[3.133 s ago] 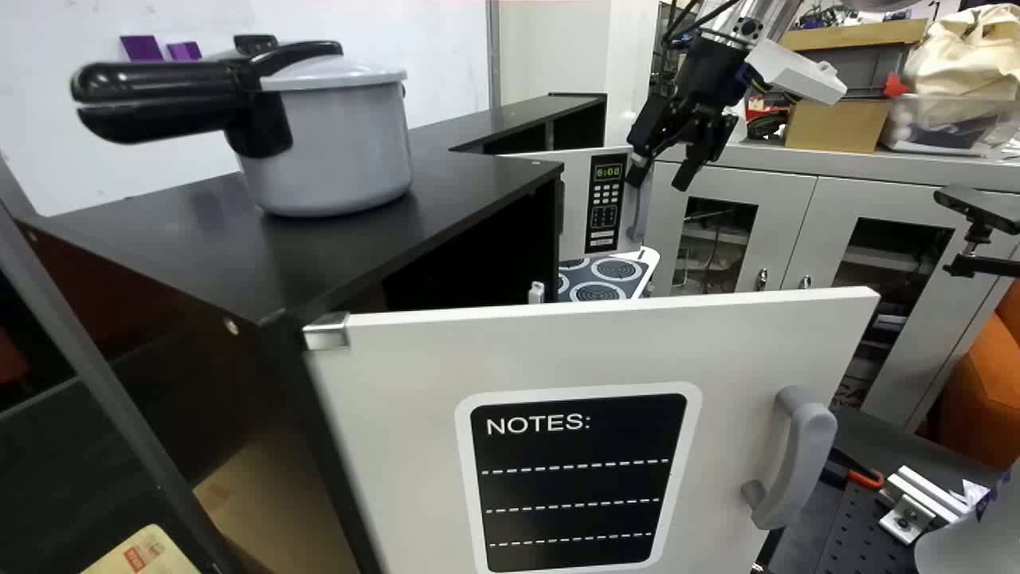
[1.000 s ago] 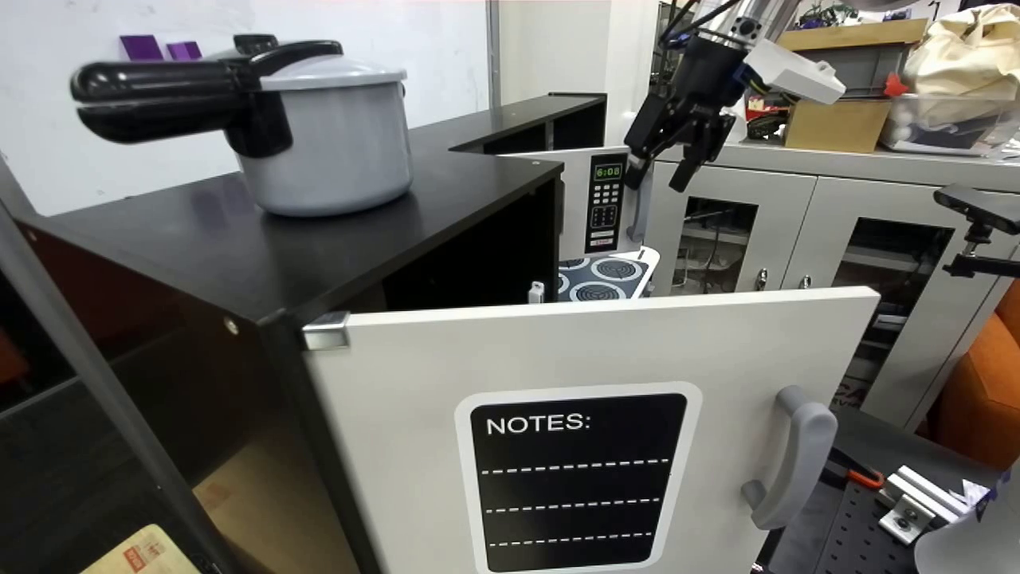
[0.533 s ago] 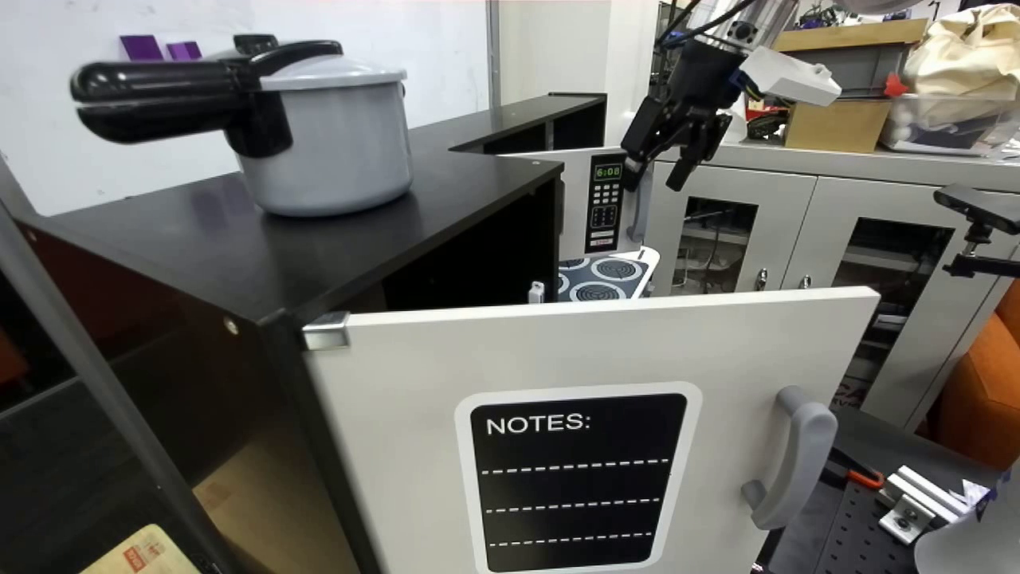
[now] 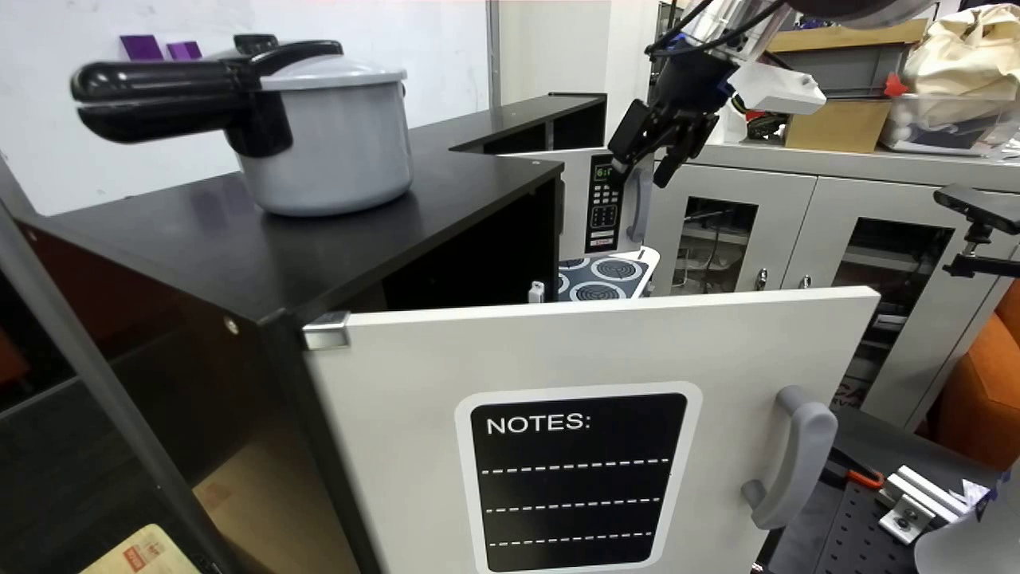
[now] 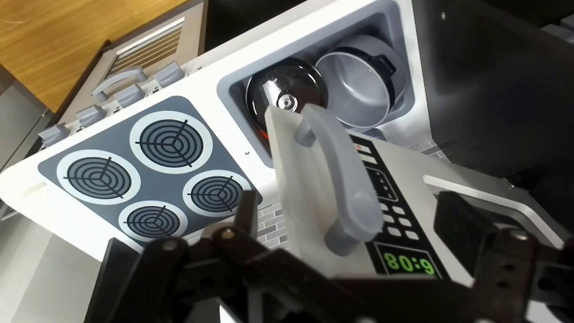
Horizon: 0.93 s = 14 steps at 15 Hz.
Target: Close the microwave
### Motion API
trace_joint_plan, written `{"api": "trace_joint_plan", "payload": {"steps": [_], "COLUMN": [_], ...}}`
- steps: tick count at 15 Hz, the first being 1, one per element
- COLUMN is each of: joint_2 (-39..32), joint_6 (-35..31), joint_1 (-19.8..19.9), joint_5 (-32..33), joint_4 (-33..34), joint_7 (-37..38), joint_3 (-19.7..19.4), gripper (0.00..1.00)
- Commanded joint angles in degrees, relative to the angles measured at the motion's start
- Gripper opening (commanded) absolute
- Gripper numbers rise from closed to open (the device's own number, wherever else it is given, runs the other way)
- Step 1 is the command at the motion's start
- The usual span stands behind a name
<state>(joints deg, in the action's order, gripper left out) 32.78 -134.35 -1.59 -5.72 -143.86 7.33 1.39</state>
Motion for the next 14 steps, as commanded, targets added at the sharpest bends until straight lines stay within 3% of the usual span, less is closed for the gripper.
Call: {"api": "trace_joint_plan", "payload": {"steps": [1, 14], "joint_2": [0.6, 4.0], "joint_6": [-1.7, -2.1], "joint_1": [1.3, 2.0], "joint_5": [1.8, 4.8], "joint_4": [-1.2, -2.7], "joint_7": [0.9, 4.8], "joint_3": [1.3, 3.4], "gripper": [1.0, 1.0]}}
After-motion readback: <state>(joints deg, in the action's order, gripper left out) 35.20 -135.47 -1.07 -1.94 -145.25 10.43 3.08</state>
